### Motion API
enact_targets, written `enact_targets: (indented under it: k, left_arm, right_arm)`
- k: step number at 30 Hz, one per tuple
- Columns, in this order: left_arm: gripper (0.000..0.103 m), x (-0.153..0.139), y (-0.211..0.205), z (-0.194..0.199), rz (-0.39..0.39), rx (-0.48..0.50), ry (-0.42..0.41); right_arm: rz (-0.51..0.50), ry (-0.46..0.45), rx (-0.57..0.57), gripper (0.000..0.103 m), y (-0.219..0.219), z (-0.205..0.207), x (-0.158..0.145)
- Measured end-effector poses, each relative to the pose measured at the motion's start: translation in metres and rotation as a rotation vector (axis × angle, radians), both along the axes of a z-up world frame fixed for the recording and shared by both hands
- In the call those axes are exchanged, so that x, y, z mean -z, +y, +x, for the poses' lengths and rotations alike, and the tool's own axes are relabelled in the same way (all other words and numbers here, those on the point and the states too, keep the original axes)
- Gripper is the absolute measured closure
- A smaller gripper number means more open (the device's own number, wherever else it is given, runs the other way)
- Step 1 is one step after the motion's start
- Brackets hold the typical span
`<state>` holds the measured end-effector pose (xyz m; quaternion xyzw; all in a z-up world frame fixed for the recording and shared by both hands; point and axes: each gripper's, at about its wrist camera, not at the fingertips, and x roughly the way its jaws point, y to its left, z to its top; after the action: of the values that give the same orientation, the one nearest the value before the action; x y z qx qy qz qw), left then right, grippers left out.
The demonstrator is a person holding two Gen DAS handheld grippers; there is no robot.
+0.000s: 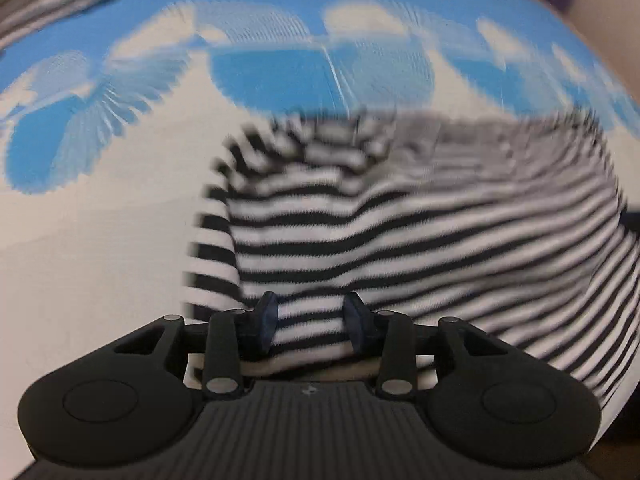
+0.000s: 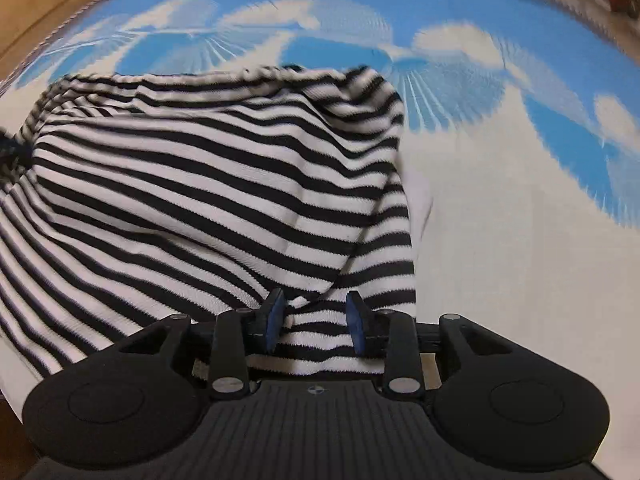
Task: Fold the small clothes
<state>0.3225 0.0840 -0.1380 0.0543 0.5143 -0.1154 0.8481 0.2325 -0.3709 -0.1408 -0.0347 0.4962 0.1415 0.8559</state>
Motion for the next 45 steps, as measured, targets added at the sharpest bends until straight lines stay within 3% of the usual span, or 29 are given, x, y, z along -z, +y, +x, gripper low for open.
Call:
enact_targets:
  k: [2, 4, 7, 9, 11, 13, 17, 18, 19, 21, 24, 26, 28, 29, 31, 35, 38, 43, 45]
  left_arm:
    - [0.062, -0.024, -0.004, -0.014, -0.065, 0.040, -0.073]
    - [0.062, -0.039, -0.011, -0.028, -0.141, 0.123, -0.110]
    - [0.062, -0.034, -0.031, -0.049, -0.210, 0.311, -0.048]
    - [0.062, -0.013, -0.052, -0.061, -0.143, 0.445, 0.018]
    - [0.062, 0.014, -0.064, -0.068, -0.005, 0.499, 0.094]
    - [0.062, 0.015, -0.066, -0.072, 0.026, 0.516, 0.094]
    - [0.062, -0.004, -0.051, -0.071, -0.074, 0.466, 0.085]
    - [0.062, 0.002, -0.049, -0.071, -0.061, 0.465, 0.116]
    - [0.062, 0.017, -0.048, -0.071, 0.003, 0.462, 0.163]
    - [0.062, 0.024, -0.050, -0.079, 0.047, 0.487, 0.162]
    - [0.063, 0.005, -0.037, -0.087, -0.034, 0.442, 0.116]
    - [0.063, -0.003, -0.026, -0.097, -0.075, 0.447, 0.103]
    - [0.064, 0.018, -0.021, -0.100, 0.021, 0.442, 0.155]
    - [0.063, 0.033, -0.021, -0.101, 0.091, 0.436, 0.193]
    - [0.065, 0.029, -0.018, -0.104, 0.058, 0.418, 0.185]
    - [0.065, -0.001, -0.009, -0.116, -0.015, 0.360, 0.070]
    - [0.063, -0.035, -0.005, -0.133, -0.044, 0.237, -0.070]
    - [0.044, -0.088, -0.006, -0.150, -0.094, 0.096, -0.271]
    - [0.041, -0.105, 0.006, -0.160, -0.128, 0.056, -0.329]
  right_arm:
    - [0.060, 0.000, 0.080, 0.068, -0.011, -0.001, -0.011]
    - [0.141, -0.064, 0.051, 0.068, -0.016, -0.012, -0.029]
    - [0.289, -0.071, -0.041, 0.068, -0.022, -0.023, -0.039]
    - [0.300, -0.010, -0.131, 0.068, -0.015, -0.029, -0.031]
    - [0.178, 0.072, -0.200, 0.066, -0.002, -0.032, -0.009]
    - [0.110, 0.118, -0.234, 0.067, 0.002, -0.037, 0.005]
    - [0.188, 0.121, -0.191, 0.067, -0.009, -0.034, -0.004]
    - [0.186, 0.143, -0.182, 0.067, -0.011, -0.032, -0.002]
    - [0.162, 0.156, -0.182, 0.068, -0.012, -0.033, 0.003]
    - [0.146, 0.141, -0.195, 0.068, -0.011, -0.038, 0.003]
    - [0.143, 0.122, -0.169, 0.069, -0.016, -0.046, -0.006]
    - [0.179, 0.061, -0.204, 0.069, -0.011, -0.054, -0.020]
    - [0.216, 0.069, -0.195, 0.069, -0.012, -0.052, -0.021]
    - [0.168, 0.097, -0.166, 0.069, -0.011, -0.048, -0.014]
    - [0.047, 0.136, -0.158, 0.073, -0.004, -0.046, 0.004]
    - [0.078, 0.076, -0.096, 0.072, -0.007, -0.045, -0.011]
    - [0.090, -0.058, -0.020, 0.069, -0.009, -0.050, -0.035]
    - [0.112, -0.271, 0.158, 0.063, -0.001, -0.065, -0.079]
    - [0.155, -0.339, 0.201, 0.060, 0.011, -0.076, -0.095]
